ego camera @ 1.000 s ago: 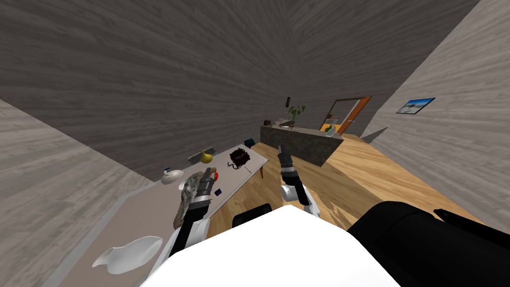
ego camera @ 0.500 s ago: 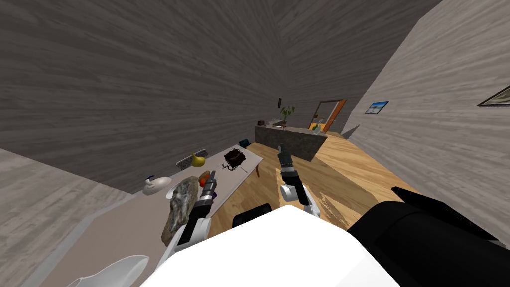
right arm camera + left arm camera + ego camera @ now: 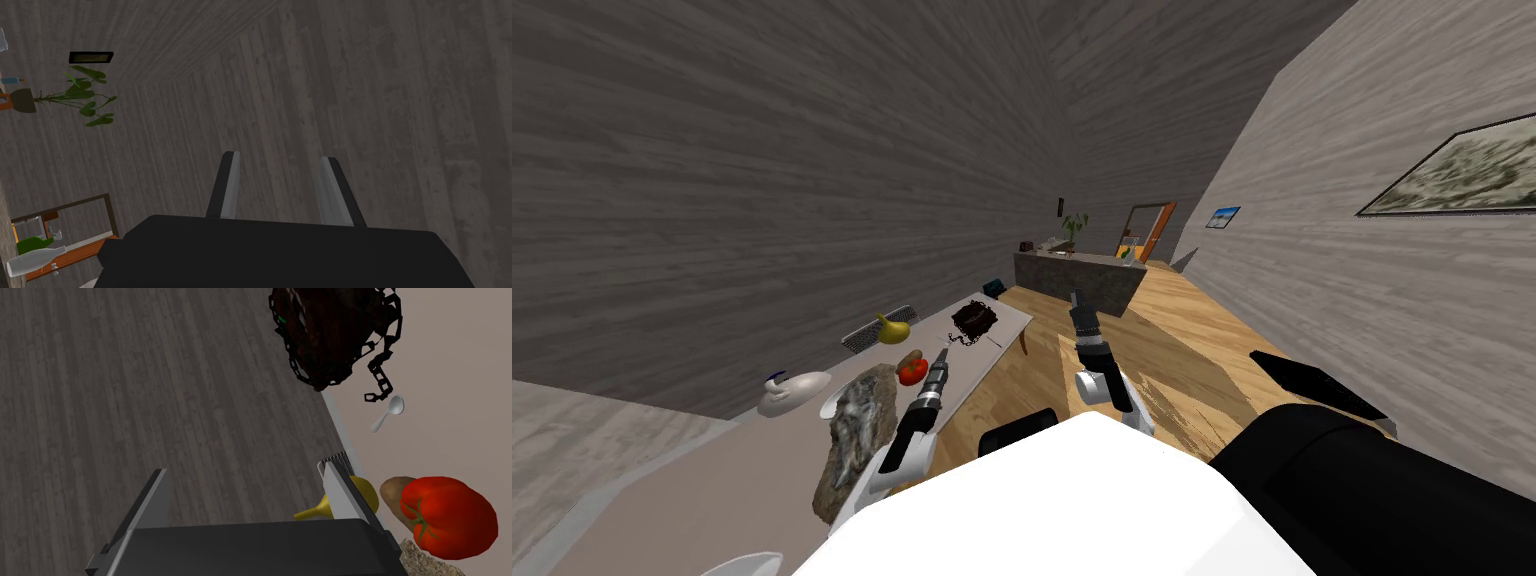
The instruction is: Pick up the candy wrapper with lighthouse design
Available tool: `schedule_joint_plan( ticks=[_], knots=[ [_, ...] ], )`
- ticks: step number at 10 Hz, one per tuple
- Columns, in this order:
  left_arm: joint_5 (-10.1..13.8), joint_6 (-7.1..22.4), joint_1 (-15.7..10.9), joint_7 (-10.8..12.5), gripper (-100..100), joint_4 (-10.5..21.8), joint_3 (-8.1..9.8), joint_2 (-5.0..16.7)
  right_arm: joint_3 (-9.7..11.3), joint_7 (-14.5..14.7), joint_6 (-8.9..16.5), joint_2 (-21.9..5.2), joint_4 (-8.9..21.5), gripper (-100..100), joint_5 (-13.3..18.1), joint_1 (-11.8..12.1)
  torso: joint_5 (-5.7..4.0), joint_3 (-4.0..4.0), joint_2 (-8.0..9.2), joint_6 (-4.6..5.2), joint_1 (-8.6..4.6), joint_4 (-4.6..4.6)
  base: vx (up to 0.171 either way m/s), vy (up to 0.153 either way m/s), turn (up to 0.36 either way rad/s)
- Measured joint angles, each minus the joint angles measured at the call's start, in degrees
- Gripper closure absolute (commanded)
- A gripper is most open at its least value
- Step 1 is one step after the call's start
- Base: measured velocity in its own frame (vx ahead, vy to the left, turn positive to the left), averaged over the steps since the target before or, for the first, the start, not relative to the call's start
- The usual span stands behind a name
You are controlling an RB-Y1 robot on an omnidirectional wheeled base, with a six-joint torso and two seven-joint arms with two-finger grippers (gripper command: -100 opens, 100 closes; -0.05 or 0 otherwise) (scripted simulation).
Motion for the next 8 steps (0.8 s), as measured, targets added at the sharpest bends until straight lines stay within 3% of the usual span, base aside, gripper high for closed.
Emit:
schedule_joint_plan(
  ticks=[5,8],
  knots=[
    [0.5,6.69,-2.58,-1.24,-100,6.11,0.37,0.11,-0.01,0.0,0.0,0.0,0.0,0,0.0,0.01,0.0,0.0,0.0,-0.04,0.02,0.0,-0.027,0.007,-0.155],
    [1.06,11.1,-6.21,-2.08,-100,11.65,1.06,0.05,0.0,0.0,0.0,0.0,0.0,0,0.0,0.0,0.0,-0.01,-0.02,-0.01,0.03,0.0,-0.026,0.012,-0.117]
  ],
)
